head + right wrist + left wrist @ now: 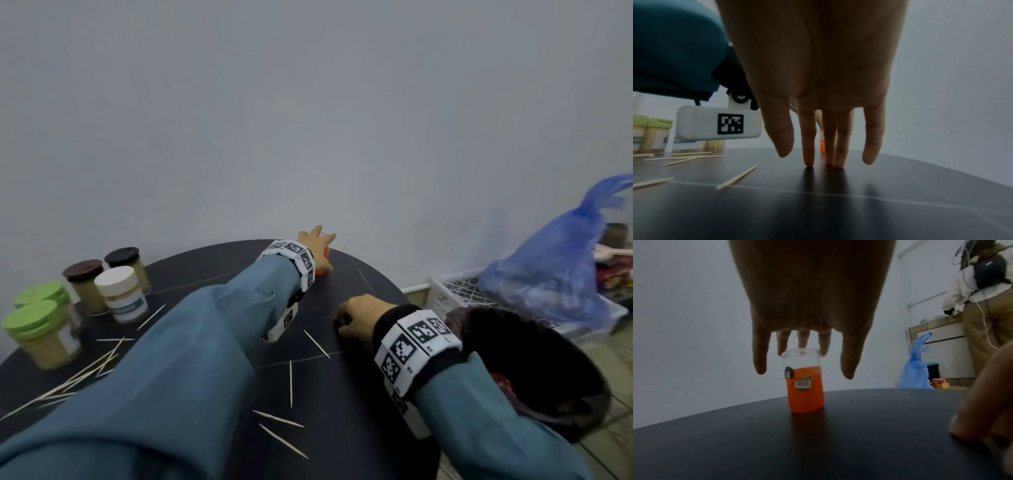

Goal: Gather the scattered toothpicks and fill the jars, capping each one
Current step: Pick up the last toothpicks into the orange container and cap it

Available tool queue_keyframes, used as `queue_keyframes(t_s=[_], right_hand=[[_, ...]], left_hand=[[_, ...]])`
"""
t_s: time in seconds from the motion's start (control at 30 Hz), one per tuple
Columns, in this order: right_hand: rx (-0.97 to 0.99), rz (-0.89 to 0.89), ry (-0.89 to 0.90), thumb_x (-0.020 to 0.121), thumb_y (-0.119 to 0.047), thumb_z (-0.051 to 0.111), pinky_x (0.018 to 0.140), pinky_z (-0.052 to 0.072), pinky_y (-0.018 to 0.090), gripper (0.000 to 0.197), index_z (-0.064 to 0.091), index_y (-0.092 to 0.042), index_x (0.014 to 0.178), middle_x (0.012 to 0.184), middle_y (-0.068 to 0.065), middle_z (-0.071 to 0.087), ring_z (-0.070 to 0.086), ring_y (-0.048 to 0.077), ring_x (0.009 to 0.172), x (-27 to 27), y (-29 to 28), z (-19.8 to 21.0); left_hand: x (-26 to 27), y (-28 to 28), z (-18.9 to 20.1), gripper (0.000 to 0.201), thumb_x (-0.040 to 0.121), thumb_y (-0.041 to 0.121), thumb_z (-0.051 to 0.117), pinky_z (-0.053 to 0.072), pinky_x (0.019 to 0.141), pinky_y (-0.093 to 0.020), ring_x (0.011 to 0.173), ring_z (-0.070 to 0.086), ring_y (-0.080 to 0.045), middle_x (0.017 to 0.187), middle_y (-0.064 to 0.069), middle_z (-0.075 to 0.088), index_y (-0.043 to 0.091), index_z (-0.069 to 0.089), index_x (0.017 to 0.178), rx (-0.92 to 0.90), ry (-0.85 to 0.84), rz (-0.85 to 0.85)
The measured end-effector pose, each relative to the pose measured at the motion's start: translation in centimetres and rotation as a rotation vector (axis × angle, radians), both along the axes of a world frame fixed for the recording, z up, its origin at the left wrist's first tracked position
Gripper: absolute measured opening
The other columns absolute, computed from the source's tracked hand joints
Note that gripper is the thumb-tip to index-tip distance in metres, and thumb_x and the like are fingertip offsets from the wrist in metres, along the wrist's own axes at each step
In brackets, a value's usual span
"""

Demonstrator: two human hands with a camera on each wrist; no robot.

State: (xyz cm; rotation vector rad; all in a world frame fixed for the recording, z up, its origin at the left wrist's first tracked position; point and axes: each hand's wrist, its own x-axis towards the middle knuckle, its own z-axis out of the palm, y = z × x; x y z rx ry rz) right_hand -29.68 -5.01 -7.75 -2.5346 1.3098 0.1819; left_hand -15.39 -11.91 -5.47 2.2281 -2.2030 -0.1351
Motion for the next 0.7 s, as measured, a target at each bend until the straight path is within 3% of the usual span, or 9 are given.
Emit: queue_keyframes(t_s=[0.07,0.2,0.3,0.4,0.5,0.7], right_hand=[[-0.001,-0.004,-0.005,0.090,-0.017,0.052,0.094,0.044,0.030,0.030,0.060,-0.012,0.119,0.122,0.011,0.059,0.054,0.027,0.113,0.0,-0.1,-0.1],[0.008,-0.011,0.004,0.091,-0.018,0.052,0.095,0.045,0.032,0.032,0.058,-0.012,0.121,0.124,0.011,0.058,0.054,0.027,0.114,0.0,-0.3,-0.1],[0.006,-0.011,-0.003,0.090,-0.017,0.052,0.095,0.046,0.031,0.031,0.059,-0.012,0.120,0.123,0.011,0.059,0.055,0.027,0.113,0.0,-0.3,-0.2],[0.000,-0.015,0.005,0.090,-0.016,0.052,0.095,0.046,0.032,0.032,0.059,-0.013,0.120,0.122,0.011,0.059,0.055,0.027,0.113,0.1,-0.3,-0.1],[-0.026,-0.001,0.069,0.090,-0.016,0.051,0.097,0.045,0.034,0.034,0.057,-0.012,0.124,0.125,0.012,0.057,0.054,0.028,0.115,0.3,0.0,0.0],[-0.082,-0.003,0.234,0.090,-0.019,0.051,0.095,0.045,0.032,0.038,0.053,-0.007,0.126,0.129,0.015,0.053,0.051,0.030,0.119,1.9,1.1,0.0]], left_hand=[[-0.3,0.1,-0.4,0.067,0.084,0.026,0.064,0.032,0.108,-0.045,0.137,0.019,-0.036,0.155,-0.008,0.015,0.024,0.033,0.144,-0.005,-0.046,-0.016],[-0.1,0.7,-0.1,0.057,0.085,0.007,0.057,0.047,0.088,-0.040,0.123,0.030,-0.032,0.135,-0.010,0.033,0.022,0.039,0.137,-0.127,-0.088,-0.048],[0.7,1.5,0.3,0.059,0.079,0.009,0.068,0.045,0.091,-0.043,0.123,0.032,-0.031,0.131,-0.009,0.039,0.021,0.044,0.131,-0.024,-0.083,-0.036],[1.8,3.0,0.6,0.067,0.073,0.016,0.077,0.043,0.096,-0.042,0.121,0.040,-0.031,0.129,-0.011,0.045,0.015,0.041,0.130,-0.012,0.004,-0.018],[3.0,4.9,1.5,0.070,0.069,0.012,0.081,0.045,0.086,-0.035,0.114,0.049,-0.029,0.126,-0.013,0.049,0.006,0.039,0.124,-0.074,0.171,0.043],[5.7,10.6,4.1,0.070,0.062,0.014,0.085,0.040,0.074,-0.026,0.100,0.052,-0.021,0.114,-0.007,0.054,0.012,0.044,0.118,-0.199,0.363,-0.004]])
